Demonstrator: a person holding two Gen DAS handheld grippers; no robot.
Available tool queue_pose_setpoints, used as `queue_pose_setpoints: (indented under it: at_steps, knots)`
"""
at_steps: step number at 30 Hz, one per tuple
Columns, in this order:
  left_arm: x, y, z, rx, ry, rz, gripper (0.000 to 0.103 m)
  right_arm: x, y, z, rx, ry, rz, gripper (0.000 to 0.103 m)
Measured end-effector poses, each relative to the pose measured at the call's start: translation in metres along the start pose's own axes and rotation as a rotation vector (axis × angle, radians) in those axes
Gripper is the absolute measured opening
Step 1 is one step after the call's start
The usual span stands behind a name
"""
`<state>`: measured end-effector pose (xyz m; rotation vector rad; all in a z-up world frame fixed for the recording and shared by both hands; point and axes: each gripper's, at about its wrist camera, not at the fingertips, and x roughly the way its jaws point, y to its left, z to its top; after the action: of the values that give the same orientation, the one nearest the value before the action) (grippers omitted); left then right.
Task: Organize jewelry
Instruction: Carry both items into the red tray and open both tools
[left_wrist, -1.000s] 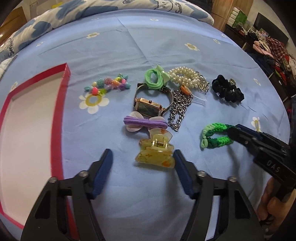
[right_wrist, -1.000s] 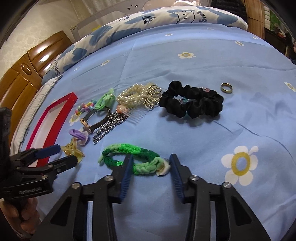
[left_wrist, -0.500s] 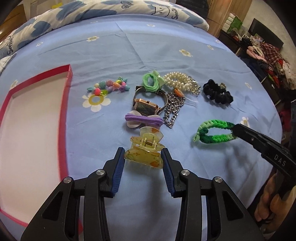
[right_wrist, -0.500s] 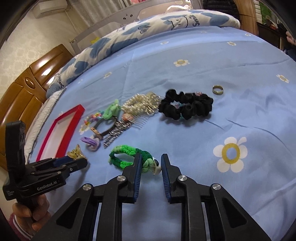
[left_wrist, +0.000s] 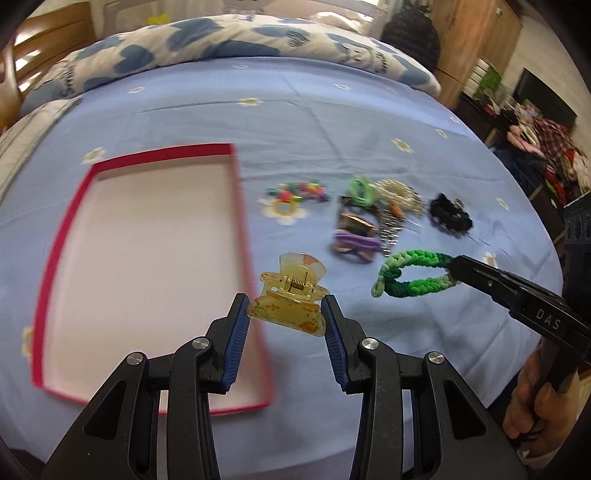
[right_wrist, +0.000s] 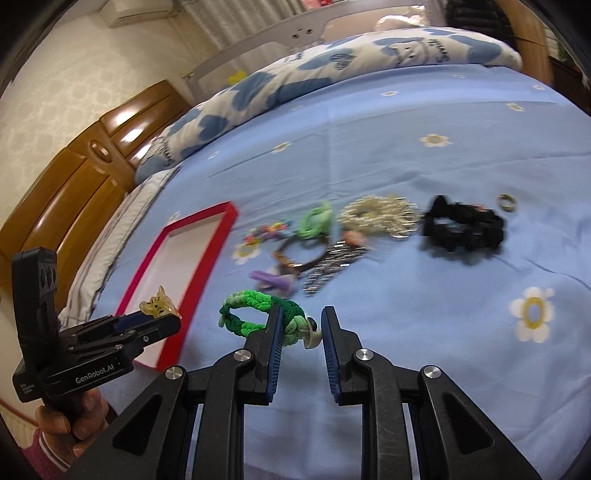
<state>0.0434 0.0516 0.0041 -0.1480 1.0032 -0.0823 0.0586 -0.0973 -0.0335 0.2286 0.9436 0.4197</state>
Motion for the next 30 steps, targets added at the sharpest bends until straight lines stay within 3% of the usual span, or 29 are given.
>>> queue_pose_setpoints:
  at_steps: [15, 22, 30]
  knots:
    - [-0.021, 0.105, -0.015, -0.153, -0.005, 0.16, 0.038, 0.064, 0.116, 0.01, -0.173, 0.092, 0.179, 0.021]
    - [-0.009, 0.132, -0.021, -0.175, 0.041, 0.196, 0.038, 0.099, 0.151, 0.001, -0.249, 0.178, 0.195, 0.021]
    - [0.012, 0.145, -0.027, -0.199, 0.107, 0.203, 0.038, 0.125, 0.165, -0.003, -0.304, 0.262, 0.167, 0.021]
